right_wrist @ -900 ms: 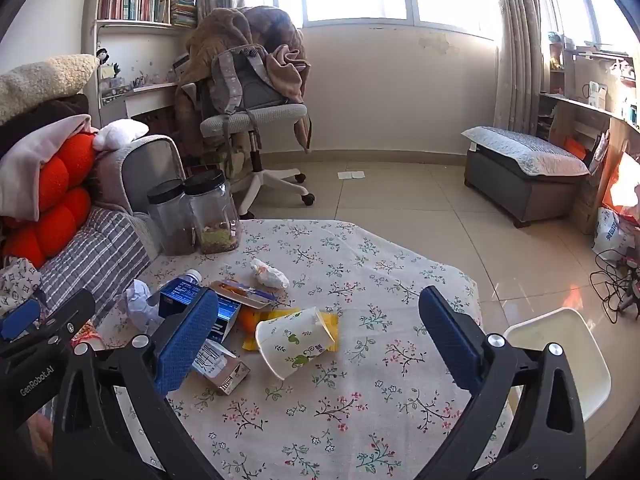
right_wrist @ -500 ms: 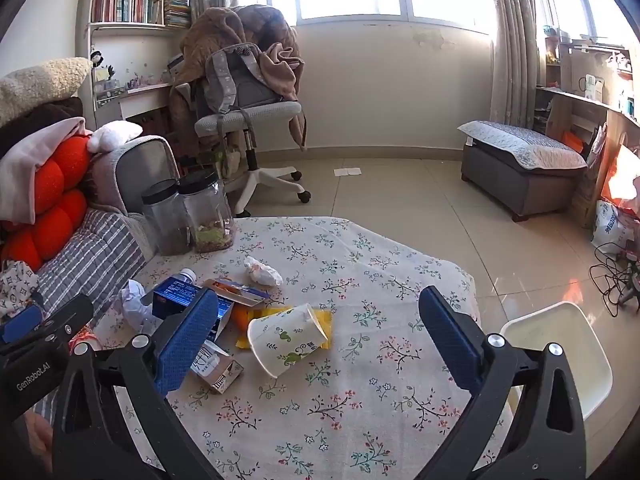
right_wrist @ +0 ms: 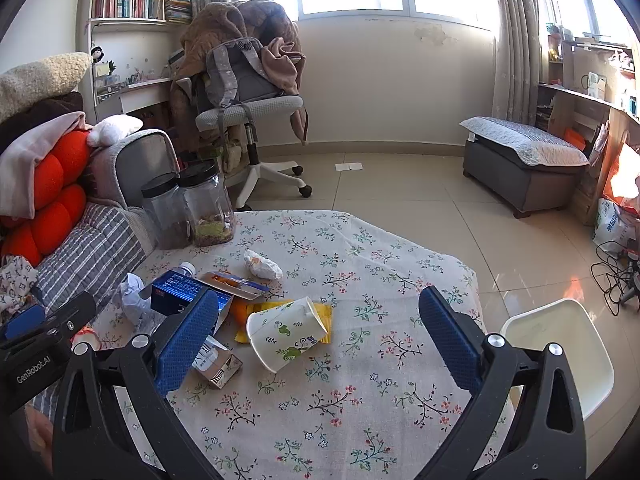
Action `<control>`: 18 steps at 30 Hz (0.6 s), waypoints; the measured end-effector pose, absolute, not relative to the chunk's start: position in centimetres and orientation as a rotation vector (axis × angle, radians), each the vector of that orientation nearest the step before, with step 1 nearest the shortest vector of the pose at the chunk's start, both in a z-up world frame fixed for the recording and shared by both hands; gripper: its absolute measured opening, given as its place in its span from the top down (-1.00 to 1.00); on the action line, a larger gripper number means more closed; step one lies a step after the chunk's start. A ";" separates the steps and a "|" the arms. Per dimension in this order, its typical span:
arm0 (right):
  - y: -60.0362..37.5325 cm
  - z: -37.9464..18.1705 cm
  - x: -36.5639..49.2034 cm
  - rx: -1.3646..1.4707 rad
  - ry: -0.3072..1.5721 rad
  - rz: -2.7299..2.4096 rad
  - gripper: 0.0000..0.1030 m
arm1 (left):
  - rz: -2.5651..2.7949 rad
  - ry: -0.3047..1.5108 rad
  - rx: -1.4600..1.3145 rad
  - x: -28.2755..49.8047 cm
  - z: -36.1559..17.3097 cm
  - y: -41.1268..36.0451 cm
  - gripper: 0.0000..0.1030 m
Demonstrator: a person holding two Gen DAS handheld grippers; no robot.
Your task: Collect trash
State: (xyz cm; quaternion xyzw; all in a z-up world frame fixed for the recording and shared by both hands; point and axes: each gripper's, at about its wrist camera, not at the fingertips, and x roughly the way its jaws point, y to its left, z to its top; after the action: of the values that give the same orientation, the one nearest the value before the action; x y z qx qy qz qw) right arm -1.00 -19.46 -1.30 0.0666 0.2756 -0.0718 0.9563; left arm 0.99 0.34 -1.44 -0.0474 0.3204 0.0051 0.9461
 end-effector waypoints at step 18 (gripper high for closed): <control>-19.5 -1.3 -1.1 0.137 0.559 -0.147 -0.87 | 0.015 0.659 -0.095 1.1 -1.5 0.4 -0.88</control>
State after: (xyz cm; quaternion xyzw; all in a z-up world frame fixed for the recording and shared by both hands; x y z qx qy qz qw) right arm -1.07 -19.49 -1.27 0.0673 0.2756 -0.0724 0.9562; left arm 1.15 0.40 -1.53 -0.0468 0.3235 0.0072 0.9450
